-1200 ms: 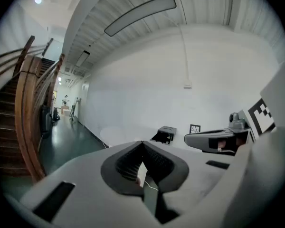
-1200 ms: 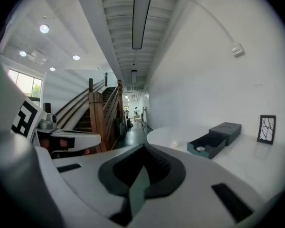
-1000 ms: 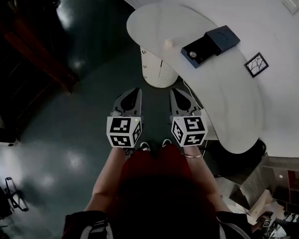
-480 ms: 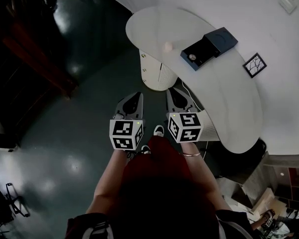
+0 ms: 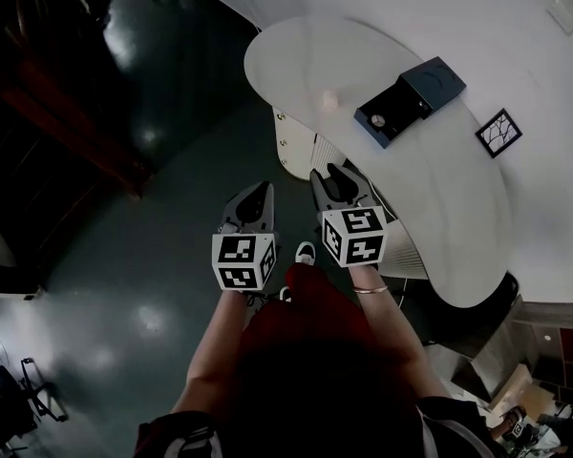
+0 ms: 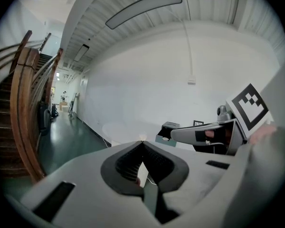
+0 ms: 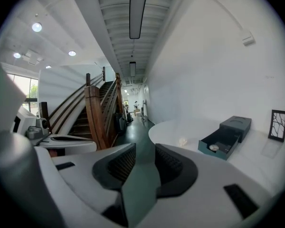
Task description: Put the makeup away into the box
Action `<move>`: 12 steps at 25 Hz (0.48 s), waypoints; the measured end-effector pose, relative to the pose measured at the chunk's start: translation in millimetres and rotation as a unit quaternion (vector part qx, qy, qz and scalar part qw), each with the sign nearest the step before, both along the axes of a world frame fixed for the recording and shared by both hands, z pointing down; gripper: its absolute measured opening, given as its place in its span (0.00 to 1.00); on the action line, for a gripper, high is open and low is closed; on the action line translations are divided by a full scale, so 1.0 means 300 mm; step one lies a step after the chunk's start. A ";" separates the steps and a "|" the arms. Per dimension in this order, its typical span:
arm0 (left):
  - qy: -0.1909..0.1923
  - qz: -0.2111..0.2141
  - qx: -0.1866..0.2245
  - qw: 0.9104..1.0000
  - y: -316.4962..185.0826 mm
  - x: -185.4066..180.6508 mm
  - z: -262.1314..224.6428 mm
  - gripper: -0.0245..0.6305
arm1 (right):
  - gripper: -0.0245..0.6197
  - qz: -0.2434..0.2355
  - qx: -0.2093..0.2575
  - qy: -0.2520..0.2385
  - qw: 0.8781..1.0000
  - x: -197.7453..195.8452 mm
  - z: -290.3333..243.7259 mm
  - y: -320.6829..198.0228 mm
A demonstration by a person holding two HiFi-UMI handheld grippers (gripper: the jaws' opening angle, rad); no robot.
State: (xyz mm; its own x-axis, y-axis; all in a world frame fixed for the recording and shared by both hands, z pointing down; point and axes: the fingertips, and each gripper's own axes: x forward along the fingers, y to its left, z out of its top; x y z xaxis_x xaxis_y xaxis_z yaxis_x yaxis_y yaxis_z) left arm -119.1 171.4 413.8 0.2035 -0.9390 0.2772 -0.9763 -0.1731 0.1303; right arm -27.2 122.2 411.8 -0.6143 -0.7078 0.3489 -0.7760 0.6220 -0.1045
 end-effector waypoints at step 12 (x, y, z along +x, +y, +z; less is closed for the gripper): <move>0.005 0.003 -0.021 1.000 -0.290 -0.016 0.071 0.07 | 0.26 0.044 -0.021 0.019 0.999 0.027 0.088 -0.309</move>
State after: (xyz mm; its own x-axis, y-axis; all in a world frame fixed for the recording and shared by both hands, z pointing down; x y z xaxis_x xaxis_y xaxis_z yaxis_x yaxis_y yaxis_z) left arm -123.9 84.2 435.1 0.2119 -0.9256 0.3137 -0.9739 -0.1733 0.1466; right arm -19.2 29.6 438.3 -0.5358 -0.7426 0.4018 -0.8316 0.5466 -0.0985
